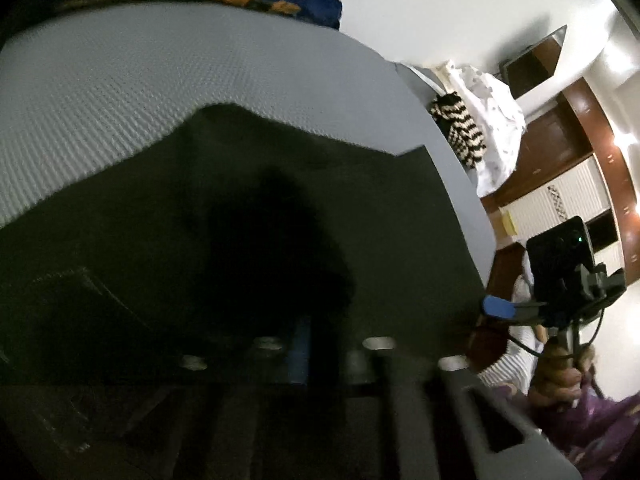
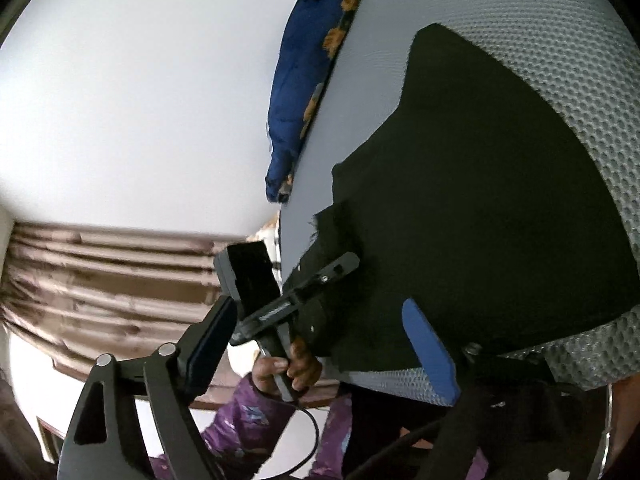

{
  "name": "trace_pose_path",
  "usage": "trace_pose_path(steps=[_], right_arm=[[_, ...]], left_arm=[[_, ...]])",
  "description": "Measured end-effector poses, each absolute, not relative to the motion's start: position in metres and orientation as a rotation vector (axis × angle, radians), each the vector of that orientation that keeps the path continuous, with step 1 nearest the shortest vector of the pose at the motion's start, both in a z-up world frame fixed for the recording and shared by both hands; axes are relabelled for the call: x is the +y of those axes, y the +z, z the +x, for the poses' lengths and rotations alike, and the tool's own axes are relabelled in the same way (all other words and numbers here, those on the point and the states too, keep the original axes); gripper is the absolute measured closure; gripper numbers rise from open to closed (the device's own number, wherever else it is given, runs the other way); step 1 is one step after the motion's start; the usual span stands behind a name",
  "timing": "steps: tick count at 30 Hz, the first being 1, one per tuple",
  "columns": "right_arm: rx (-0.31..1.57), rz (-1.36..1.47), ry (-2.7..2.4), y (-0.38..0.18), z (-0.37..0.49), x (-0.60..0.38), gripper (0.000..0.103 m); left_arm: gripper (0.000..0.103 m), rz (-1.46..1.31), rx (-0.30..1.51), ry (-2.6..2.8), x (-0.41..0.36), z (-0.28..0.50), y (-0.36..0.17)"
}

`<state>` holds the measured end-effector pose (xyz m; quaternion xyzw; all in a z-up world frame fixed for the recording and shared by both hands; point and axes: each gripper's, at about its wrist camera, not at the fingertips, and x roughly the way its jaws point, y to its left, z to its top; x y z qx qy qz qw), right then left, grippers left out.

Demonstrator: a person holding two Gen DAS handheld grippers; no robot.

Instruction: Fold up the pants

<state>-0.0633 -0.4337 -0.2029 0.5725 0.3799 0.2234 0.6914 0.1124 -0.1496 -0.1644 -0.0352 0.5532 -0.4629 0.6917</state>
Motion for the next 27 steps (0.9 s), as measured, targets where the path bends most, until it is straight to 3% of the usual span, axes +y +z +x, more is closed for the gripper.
trace_pose_path(steps=[12,20,27], right_arm=[[0.858,1.333,0.456,-0.214,-0.060,-0.437,0.012],[0.895,1.329,0.441,-0.218,-0.059,-0.437,0.011],[0.919,1.323,0.437,-0.222,-0.058,-0.434,0.010]], left_arm=[[0.098,-0.012,1.031,-1.044,-0.152,0.113,-0.121],[0.094,0.031,1.153,-0.967,-0.154,0.116,-0.173],[0.093,0.031,1.121,-0.995,-0.153,0.112,-0.168]])
